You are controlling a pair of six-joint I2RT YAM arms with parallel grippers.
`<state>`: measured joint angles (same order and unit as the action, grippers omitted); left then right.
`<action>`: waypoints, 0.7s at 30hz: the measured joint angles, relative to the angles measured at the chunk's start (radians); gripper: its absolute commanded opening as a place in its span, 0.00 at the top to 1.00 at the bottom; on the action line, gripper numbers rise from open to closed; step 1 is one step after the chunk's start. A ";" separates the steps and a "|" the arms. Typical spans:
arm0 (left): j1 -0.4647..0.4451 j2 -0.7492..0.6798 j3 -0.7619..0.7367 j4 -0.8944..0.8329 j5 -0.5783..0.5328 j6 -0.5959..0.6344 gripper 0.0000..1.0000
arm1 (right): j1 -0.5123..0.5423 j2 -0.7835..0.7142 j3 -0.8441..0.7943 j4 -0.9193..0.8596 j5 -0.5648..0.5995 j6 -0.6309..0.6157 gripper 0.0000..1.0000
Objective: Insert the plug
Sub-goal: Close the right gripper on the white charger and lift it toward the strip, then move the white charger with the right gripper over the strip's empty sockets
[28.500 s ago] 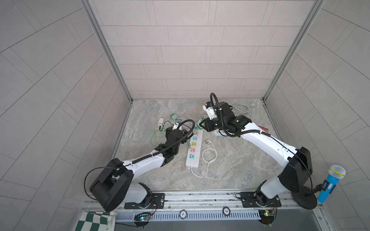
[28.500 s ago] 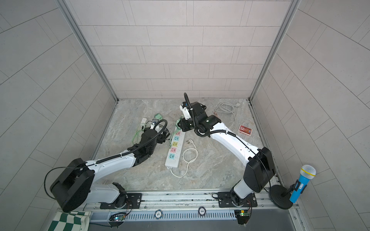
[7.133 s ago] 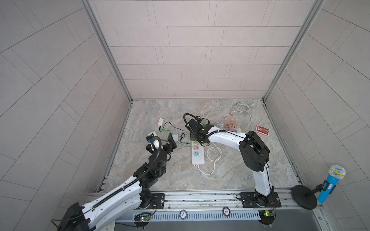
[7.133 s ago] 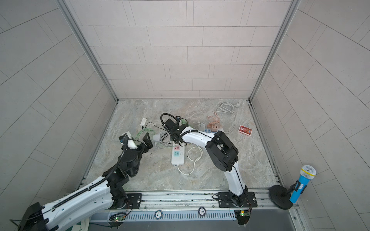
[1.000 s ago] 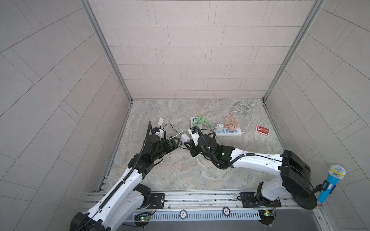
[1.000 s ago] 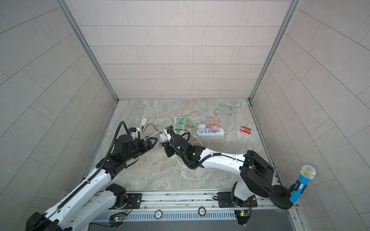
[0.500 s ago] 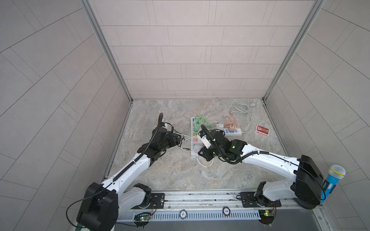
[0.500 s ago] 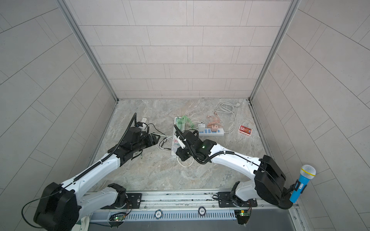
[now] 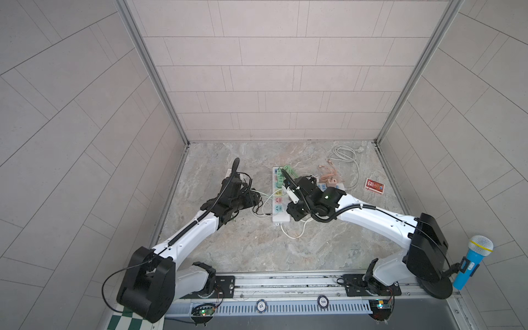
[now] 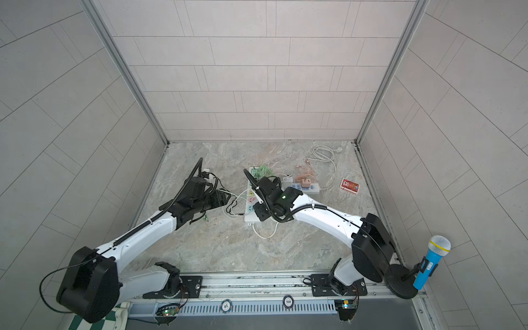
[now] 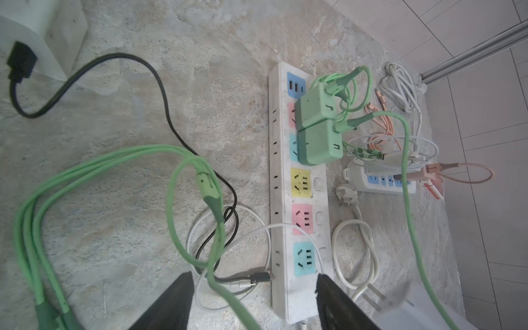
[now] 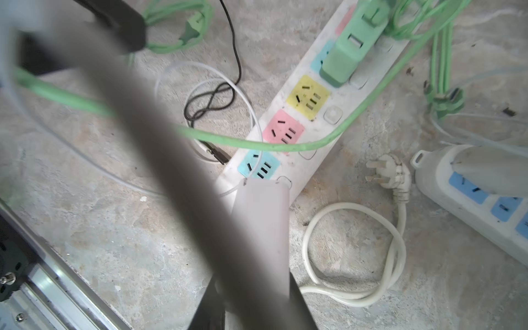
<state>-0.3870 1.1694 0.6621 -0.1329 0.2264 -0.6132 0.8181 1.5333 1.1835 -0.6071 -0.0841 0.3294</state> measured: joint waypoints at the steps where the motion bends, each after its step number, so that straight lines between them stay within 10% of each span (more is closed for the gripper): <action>1: 0.000 -0.019 -0.017 0.002 -0.003 -0.002 0.27 | -0.004 0.022 0.013 -0.013 -0.001 -0.001 1.00; 21: -0.005 -0.414 -0.147 -0.114 -0.028 -0.022 0.27 | -0.077 0.455 0.584 -0.367 -0.004 -0.106 1.00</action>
<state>-0.3916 0.7559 0.5152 -0.2470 0.1986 -0.6353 0.7414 1.9884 1.7676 -0.9745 -0.0879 0.2230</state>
